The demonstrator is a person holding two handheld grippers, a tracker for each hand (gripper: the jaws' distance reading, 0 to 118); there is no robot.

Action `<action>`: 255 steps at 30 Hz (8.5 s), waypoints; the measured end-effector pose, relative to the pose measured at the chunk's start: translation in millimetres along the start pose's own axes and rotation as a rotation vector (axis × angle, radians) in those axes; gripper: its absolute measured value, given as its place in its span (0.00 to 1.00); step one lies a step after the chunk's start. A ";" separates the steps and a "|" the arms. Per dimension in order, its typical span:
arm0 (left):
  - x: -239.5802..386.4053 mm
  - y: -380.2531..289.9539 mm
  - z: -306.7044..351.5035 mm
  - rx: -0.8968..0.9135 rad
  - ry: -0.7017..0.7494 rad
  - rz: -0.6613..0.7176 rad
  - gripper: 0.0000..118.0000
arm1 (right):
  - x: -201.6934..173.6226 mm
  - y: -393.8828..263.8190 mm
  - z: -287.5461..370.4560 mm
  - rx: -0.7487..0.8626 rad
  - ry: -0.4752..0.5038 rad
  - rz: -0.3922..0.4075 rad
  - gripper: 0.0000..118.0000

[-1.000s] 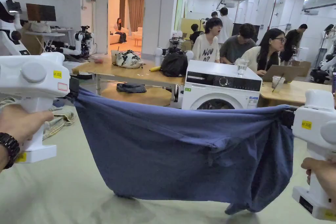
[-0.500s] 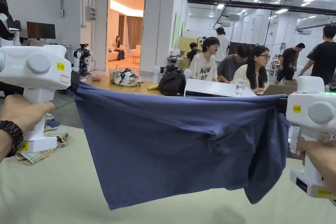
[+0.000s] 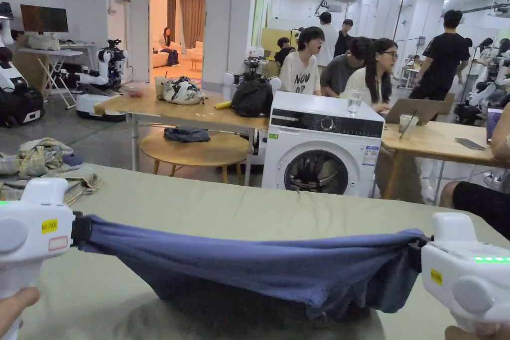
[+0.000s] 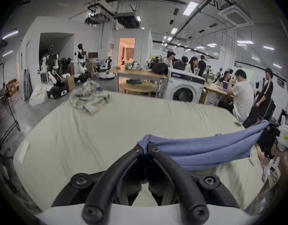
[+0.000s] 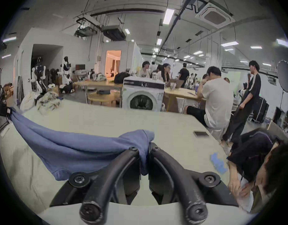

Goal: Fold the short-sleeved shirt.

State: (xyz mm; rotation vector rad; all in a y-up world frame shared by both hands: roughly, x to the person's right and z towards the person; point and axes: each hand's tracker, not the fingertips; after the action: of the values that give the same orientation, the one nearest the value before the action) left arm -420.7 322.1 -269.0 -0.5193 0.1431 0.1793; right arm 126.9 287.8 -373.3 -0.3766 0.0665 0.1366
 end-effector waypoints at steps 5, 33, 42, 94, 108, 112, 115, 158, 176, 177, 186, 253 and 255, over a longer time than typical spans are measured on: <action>-4.7 -72.7 9.3 -0.096 0.004 0.013 0.00 | -4.4 -68.2 21.4 -0.088 -0.005 0.037 0.03; 63.4 -145.7 7.3 0.009 -0.050 -0.067 0.48 | -68.8 -109.3 57.2 0.006 0.054 -0.123 0.42; 111.2 -138.2 -0.2 0.027 -0.038 -0.099 0.00 | -113.0 -102.9 51.1 0.033 0.088 -0.121 0.00; 66.4 -10.8 -215.4 -0.342 0.061 -0.273 0.00 | 10.7 -76.6 -129.8 -0.381 0.021 -0.167 0.38; 36.8 -66.1 -171.2 -0.372 0.077 -0.154 0.00 | -8.7 -114.0 -216.3 -0.657 0.070 -0.122 0.40; 30.4 -71.4 -177.5 -0.377 0.075 -0.147 0.00 | -19.7 -113.7 -212.9 -0.637 0.066 -0.061 0.00; 28.6 -68.9 -175.6 -0.367 0.071 -0.138 0.00 | -21.3 -112.5 -206.9 -0.612 0.058 -0.041 0.00; 38.2 292.1 15.7 0.251 0.108 -0.071 0.00 | 25.2 288.7 -13.0 0.268 -0.094 -0.066 0.00; 45.1 275.3 -12.1 0.257 0.132 -0.084 0.00 | 22.8 271.3 -21.0 0.305 -0.138 -0.059 0.00; 44.4 266.2 -15.2 0.240 0.134 -0.091 0.00 | 22.8 261.3 -21.1 0.297 -0.135 -0.064 0.00; 38.0 178.5 -0.2 0.190 0.104 -0.101 0.00 | 23.7 175.3 13.6 0.242 -0.141 -0.046 0.00; 39.8 -179.9 56.5 -0.073 0.004 -0.010 0.44 | -36.1 -150.7 97.7 -0.164 0.021 -0.087 0.24; 48.4 -182.8 65.5 0.010 0.016 -0.008 0.44 | -47.6 -149.1 104.8 -0.112 0.039 -0.104 0.24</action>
State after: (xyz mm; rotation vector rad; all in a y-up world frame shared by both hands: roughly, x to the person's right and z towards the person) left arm -329.9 205.6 -133.8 -0.5115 0.1578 0.1670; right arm 105.7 183.6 -217.8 -0.4937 0.0782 0.0301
